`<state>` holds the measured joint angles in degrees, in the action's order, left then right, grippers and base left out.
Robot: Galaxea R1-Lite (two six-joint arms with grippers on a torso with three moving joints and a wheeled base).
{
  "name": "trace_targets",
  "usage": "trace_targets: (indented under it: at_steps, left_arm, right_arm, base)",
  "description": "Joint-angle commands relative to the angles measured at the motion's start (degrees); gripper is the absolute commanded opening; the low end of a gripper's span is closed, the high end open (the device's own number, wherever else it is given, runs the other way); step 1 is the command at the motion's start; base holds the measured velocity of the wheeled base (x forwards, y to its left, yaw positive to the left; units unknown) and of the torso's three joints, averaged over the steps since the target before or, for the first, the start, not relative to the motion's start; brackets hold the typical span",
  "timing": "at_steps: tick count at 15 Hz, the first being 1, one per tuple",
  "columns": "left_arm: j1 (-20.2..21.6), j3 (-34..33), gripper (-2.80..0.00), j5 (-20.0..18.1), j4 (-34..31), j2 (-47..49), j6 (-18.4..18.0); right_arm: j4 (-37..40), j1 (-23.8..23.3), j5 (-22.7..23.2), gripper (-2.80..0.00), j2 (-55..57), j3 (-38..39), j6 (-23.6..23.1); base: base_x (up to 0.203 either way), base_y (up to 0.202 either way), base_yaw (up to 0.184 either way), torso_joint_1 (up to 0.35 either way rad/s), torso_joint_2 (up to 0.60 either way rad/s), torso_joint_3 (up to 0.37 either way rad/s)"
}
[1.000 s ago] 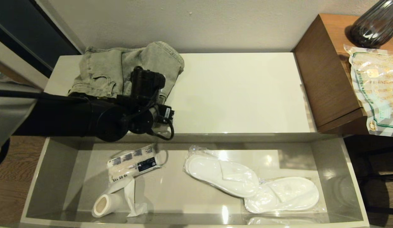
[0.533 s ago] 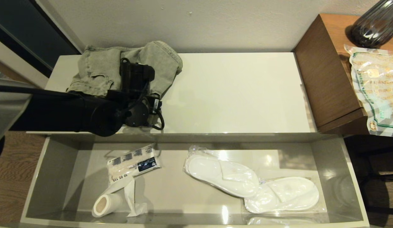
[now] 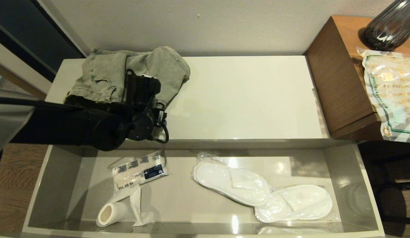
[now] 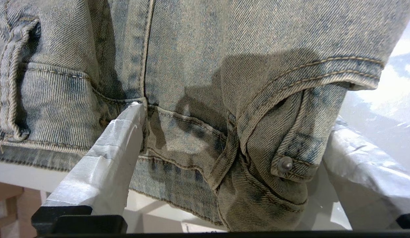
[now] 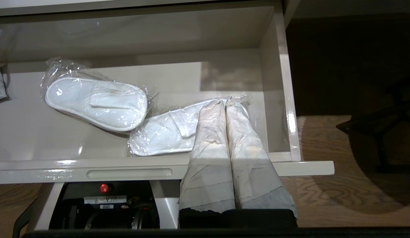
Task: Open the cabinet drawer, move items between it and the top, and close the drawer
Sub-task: Pick up the shorts on the table
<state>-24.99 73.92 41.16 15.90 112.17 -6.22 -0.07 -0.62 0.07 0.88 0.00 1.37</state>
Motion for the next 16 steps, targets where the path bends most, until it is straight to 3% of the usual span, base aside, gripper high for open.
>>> trace_targets:
  at_steps: [1,10,16]
  left_arm:
    - [0.12,-0.18,-2.8,0.16,-0.34,1.51,0.29]
    - [0.03,-1.65,-2.8,-0.1,-0.34,0.7,2.26]
    - [-0.27,-8.81,-2.8,-0.82,-0.65,-9.96,5.31]
  right_arm:
    - [-0.01,0.01,0.01,-2.8,0.09,0.09,0.04]
    - [-0.01,0.01,0.01,-2.8,0.09,0.09,-0.05]
    - [-0.01,0.01,0.01,-2.8,0.09,0.09,-0.05]
  base:
    - [0.0,0.0,0.0,0.0,0.0,0.0]
    - [0.0,0.0,0.0,0.0,0.0,0.0]
    - [0.0,0.0,0.0,0.0,0.0,0.0]
